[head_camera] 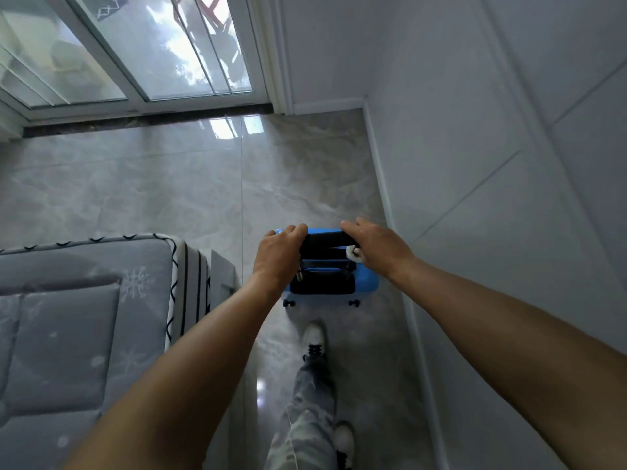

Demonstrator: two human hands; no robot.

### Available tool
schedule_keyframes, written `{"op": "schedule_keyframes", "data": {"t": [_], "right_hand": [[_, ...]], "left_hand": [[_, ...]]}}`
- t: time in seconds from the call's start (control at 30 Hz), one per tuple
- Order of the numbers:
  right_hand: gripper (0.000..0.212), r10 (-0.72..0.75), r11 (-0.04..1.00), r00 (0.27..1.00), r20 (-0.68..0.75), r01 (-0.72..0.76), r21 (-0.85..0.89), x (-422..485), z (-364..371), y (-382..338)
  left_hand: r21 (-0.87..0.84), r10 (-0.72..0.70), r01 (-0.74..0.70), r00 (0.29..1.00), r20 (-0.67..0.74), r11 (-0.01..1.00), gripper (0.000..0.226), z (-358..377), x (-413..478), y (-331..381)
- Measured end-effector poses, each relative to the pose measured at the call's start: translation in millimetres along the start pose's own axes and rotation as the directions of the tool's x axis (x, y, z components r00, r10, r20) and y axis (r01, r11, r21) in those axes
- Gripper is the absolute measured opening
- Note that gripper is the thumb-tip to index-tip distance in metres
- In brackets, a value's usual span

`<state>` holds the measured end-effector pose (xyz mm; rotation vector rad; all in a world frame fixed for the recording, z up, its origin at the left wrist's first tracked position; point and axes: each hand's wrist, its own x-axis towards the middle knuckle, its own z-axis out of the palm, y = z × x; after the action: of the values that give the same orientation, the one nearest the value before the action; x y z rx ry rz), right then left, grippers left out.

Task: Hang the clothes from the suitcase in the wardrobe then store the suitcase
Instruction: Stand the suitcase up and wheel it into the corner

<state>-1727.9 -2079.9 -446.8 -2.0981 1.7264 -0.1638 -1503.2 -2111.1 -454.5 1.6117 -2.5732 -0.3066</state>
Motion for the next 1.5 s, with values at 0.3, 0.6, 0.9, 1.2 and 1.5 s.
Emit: {"op": "schedule_keyframes", "data": {"t": [0.3, 0.6, 0.9, 1.2, 1.5], "right_hand": [[0.043, 0.040, 0.999, 0.999, -0.026, -0.041, -0.007, 140, -50, 54], [0.053, 0.023, 1.000, 0.998, -0.066, -0.023, -0.002, 257, -85, 109], [0.051, -0.033, 0.999, 0.995, -0.090, 0.032, -0.016, 377, -125, 168], [0.047, -0.063, 0.996, 0.995, -0.083, 0.057, -0.074, 494, -177, 225], [0.052, -0.026, 0.988, 0.996, -0.087, 0.013, -0.152, 587, -218, 265]], "left_hand": [[-0.012, 0.044, -0.043, 0.999, 0.028, 0.999, 0.030, -13, 158, -39], [-0.052, 0.031, -0.031, 1.000, -0.001, 0.998, 0.030, -20, 287, -61], [-0.032, 0.018, -0.017, 0.999, 0.027, 0.999, 0.027, -34, 422, -79], [-0.051, -0.002, 0.002, 1.000, 0.003, 0.999, 0.023, -47, 559, -91], [0.001, 0.048, -0.048, 0.999, -0.016, 0.999, 0.028, -48, 673, -111]]}}
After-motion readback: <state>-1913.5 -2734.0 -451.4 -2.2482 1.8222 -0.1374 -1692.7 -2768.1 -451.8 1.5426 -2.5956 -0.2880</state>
